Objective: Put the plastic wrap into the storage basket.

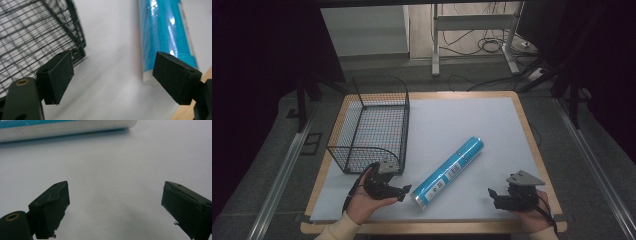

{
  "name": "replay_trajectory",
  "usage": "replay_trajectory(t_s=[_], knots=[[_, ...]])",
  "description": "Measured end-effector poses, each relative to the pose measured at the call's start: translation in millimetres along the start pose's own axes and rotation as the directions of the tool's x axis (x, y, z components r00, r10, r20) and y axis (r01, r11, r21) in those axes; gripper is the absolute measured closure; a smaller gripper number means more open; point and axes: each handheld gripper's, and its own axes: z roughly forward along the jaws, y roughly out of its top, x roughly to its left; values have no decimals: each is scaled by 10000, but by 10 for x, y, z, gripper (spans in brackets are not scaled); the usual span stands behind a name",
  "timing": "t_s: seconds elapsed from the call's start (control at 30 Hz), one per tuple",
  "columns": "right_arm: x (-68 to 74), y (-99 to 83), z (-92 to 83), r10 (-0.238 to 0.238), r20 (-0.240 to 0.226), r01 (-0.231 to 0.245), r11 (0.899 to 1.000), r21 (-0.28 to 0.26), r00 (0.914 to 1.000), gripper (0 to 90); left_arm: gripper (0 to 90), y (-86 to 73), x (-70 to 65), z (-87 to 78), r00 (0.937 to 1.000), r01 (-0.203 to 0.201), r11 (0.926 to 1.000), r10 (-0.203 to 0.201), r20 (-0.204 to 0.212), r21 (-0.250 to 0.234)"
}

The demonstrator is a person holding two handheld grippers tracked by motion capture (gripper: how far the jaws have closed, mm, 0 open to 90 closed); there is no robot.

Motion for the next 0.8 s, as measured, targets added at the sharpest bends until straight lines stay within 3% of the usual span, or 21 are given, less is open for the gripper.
replay_trajectory(t_s=[0.8], knots=[[-4,-4,-2,-81,-25,81,10000,25,10000,81,167,272,-169,81,9985,-492,9988,492,232,-21]])
